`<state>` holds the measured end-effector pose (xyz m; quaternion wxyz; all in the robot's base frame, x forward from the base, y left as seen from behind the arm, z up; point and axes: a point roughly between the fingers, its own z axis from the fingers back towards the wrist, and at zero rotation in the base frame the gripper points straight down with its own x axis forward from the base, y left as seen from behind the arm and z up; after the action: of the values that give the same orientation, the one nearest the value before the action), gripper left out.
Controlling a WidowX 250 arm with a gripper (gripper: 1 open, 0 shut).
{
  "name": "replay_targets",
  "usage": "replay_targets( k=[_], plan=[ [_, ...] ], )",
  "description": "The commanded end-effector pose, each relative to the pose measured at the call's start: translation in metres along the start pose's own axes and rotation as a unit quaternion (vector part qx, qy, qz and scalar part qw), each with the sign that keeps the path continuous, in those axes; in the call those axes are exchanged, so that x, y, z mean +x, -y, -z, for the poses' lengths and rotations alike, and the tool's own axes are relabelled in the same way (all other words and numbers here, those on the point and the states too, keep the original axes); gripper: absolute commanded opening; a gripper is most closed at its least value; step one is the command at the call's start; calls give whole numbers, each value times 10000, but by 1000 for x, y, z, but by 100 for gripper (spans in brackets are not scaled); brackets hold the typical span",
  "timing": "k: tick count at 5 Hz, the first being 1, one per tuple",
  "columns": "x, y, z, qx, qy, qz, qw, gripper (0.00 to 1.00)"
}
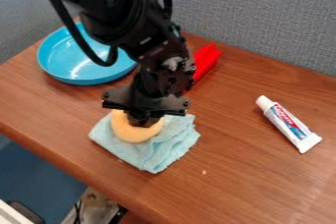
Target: Put the yellow ball on the blue plate
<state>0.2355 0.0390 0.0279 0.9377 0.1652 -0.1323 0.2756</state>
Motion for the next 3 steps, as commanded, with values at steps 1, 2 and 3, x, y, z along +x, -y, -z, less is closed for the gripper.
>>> replay_targets(
  k=[1, 2, 3],
  plan=[
    [-23, -23, 24, 559, -692, 15, 9960, 100],
    [-25, -25, 26, 607, -761, 24, 9952, 100],
    [-27, -26, 27, 646, -819, 36, 9945, 100]
  ],
)
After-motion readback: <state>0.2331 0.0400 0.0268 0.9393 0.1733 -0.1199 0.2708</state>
